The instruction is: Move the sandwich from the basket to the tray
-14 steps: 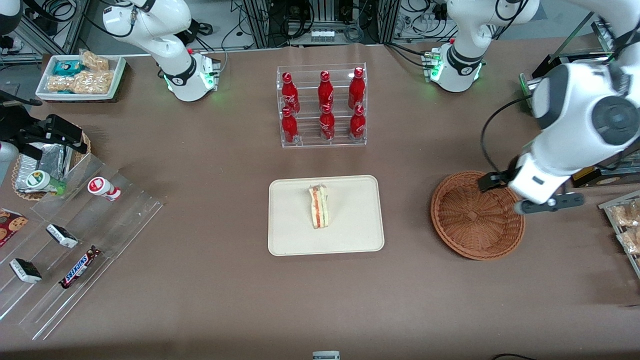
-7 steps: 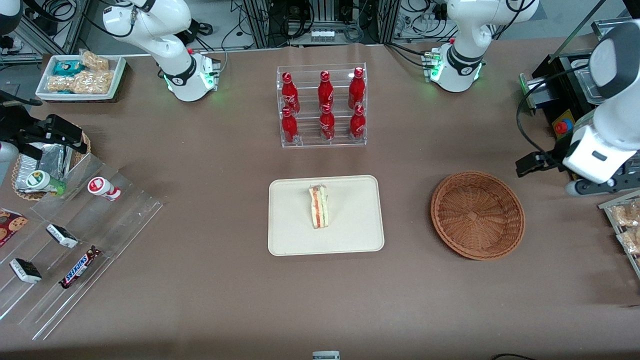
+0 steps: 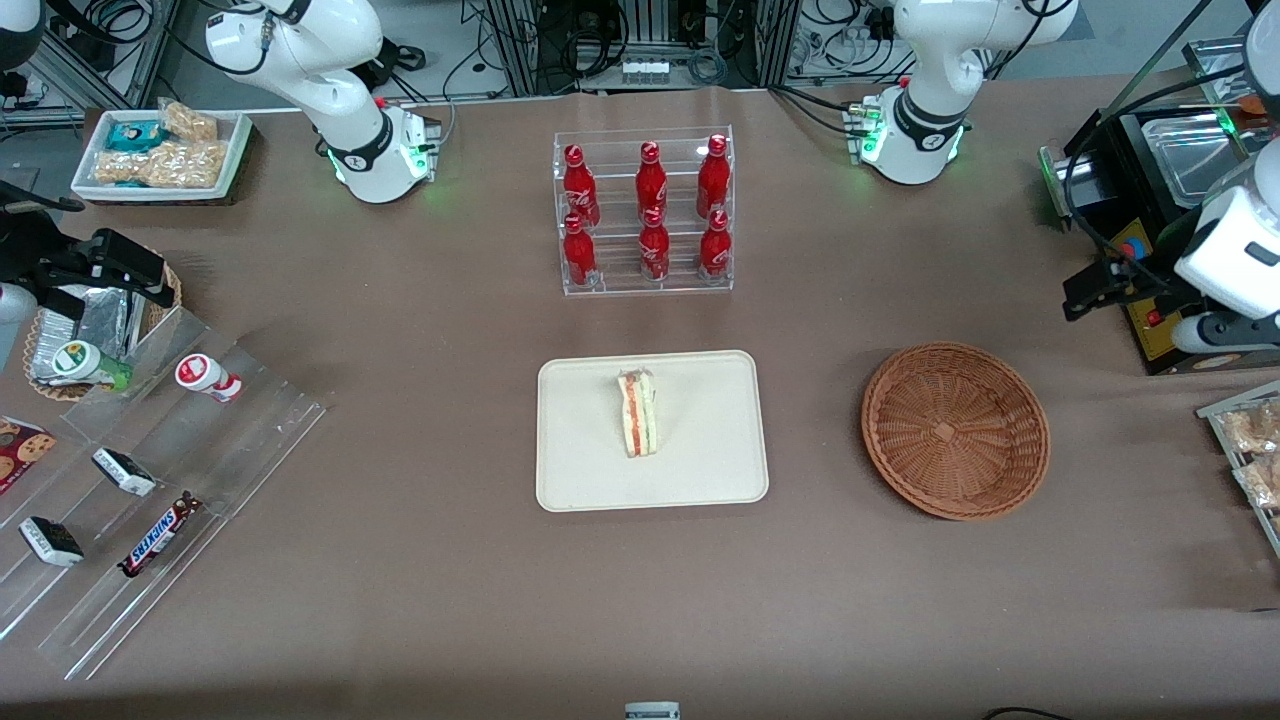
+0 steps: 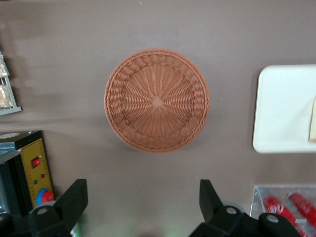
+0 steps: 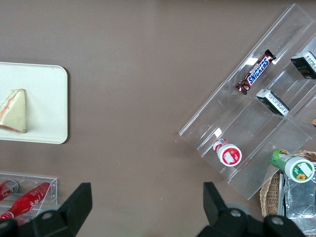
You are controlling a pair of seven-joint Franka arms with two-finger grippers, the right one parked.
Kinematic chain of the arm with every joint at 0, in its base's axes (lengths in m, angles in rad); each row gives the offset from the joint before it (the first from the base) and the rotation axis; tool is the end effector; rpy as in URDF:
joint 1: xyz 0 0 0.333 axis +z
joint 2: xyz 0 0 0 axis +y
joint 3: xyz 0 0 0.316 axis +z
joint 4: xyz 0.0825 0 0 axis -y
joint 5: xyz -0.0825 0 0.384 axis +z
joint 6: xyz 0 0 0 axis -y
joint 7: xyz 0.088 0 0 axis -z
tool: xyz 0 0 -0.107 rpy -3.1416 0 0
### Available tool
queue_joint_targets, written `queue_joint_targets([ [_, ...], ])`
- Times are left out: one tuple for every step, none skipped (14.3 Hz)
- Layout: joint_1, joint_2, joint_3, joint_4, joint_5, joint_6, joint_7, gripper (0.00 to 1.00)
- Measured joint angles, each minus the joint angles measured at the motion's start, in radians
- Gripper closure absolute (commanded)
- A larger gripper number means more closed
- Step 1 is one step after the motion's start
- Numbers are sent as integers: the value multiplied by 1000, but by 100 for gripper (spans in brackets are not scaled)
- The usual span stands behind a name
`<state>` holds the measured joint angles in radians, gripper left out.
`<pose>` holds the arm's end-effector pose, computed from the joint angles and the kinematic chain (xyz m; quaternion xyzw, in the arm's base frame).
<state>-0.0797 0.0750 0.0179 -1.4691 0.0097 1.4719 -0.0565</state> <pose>0.5666 -0.0344 0.6216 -0.9993 0.0023 0.0357 0.0076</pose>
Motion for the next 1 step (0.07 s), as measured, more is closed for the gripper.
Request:
queue_joint_targets([
  [3, 0, 0, 10, 0, -12, 11, 0],
])
